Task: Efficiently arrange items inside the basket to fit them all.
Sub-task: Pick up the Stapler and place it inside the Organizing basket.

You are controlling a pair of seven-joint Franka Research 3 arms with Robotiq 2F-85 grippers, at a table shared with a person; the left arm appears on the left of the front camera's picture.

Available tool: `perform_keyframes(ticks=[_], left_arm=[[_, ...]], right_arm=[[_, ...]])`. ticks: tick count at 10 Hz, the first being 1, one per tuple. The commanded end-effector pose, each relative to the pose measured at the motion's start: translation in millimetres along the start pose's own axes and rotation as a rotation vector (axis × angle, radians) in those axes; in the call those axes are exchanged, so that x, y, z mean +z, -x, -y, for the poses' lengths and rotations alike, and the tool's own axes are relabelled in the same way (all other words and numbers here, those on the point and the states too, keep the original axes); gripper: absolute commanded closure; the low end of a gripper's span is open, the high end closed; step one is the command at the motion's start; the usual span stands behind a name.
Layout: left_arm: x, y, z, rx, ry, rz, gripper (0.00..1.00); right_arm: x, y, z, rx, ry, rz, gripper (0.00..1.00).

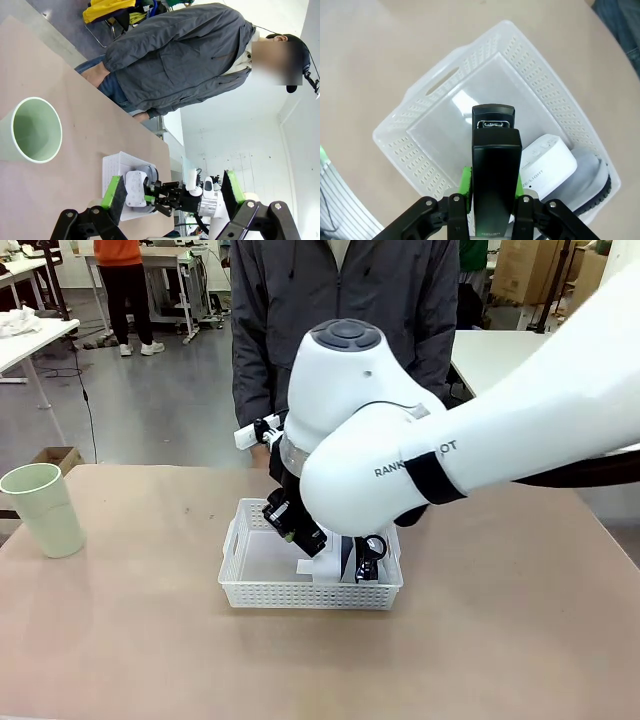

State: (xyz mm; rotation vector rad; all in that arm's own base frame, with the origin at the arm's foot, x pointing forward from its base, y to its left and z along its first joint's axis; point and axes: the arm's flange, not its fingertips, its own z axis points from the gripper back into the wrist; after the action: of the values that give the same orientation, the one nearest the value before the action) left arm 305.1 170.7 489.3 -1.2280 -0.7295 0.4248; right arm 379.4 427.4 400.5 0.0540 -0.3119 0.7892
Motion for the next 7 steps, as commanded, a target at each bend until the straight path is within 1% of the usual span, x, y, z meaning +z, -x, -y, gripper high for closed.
perform_keyframes(ticks=[1,6,7], left_arm=[[0.4,0.3,0.9,-0.015,0.018,0.004,0.00],[0.4,0.3,0.9,-0.015,0.018,0.004,0.00],[0.4,0.3,0.9,-0.015,0.018,0.004,0.00]], right_arm=[[-13.1,-26.3,-15.3,-0.012,0.021,-0.061,0.63],[-59.0,-53.7,-32.2,0.000,0.015,-0.204,0.63],[-68.3,-56.2,-31.8,0.002,-0.006,-0.226,0.63]])
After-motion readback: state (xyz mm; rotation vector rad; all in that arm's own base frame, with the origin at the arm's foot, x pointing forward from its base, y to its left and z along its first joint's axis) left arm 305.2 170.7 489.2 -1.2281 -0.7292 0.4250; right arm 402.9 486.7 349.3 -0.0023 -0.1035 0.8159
